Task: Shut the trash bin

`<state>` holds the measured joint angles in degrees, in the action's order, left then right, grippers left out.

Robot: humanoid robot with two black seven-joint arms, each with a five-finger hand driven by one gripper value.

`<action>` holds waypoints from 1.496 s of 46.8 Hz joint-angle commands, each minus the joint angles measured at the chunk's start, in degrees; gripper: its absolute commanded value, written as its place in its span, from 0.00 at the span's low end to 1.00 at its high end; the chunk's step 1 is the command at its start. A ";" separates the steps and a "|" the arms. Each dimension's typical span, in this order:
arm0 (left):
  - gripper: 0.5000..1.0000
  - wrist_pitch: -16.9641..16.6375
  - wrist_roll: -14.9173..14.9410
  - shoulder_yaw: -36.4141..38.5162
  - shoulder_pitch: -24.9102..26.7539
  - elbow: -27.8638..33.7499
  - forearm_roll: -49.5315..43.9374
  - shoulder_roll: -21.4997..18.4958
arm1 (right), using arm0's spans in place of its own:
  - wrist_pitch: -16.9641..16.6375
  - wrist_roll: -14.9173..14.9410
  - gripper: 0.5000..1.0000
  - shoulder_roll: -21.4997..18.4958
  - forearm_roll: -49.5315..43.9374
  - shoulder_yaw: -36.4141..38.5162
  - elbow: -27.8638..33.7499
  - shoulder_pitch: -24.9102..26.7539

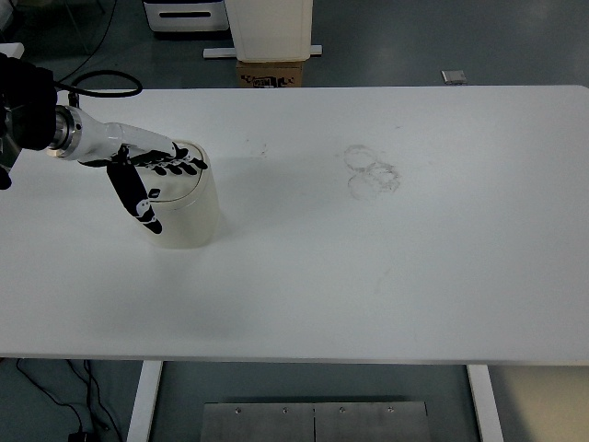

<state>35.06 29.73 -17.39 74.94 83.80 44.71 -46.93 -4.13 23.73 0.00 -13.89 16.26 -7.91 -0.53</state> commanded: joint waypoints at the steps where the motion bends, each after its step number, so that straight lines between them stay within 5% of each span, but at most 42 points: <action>1: 1.00 -0.06 -0.03 -0.10 1.26 -0.04 -0.24 -1.06 | 0.00 0.00 0.98 0.00 0.00 0.00 0.00 0.00; 20: 1.00 -0.06 -0.55 -0.80 2.40 -3.55 -1.82 -1.24 | 0.00 0.00 0.98 0.00 0.00 0.00 0.00 0.00; 35: 1.00 -0.06 -1.26 -8.27 2.49 -10.93 -15.79 0.69 | 0.00 0.00 0.98 0.00 0.00 0.00 0.00 0.00; 40: 1.00 -0.06 -5.38 -8.71 2.31 -13.39 -19.39 0.69 | 0.00 0.00 0.98 0.00 0.00 0.00 0.00 0.00; 54: 1.00 -0.06 -22.60 -9.33 1.88 -22.97 -24.48 1.22 | 0.00 0.00 0.98 0.00 0.00 0.00 0.00 0.00; 70: 1.00 -7.19 -24.11 -10.73 -3.83 -34.14 -42.59 7.81 | 0.00 0.00 0.98 0.00 0.00 0.00 0.00 0.00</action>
<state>29.27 5.61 -27.35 72.38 51.50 4.87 -40.35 -4.13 23.74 0.00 -13.88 16.26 -7.91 -0.53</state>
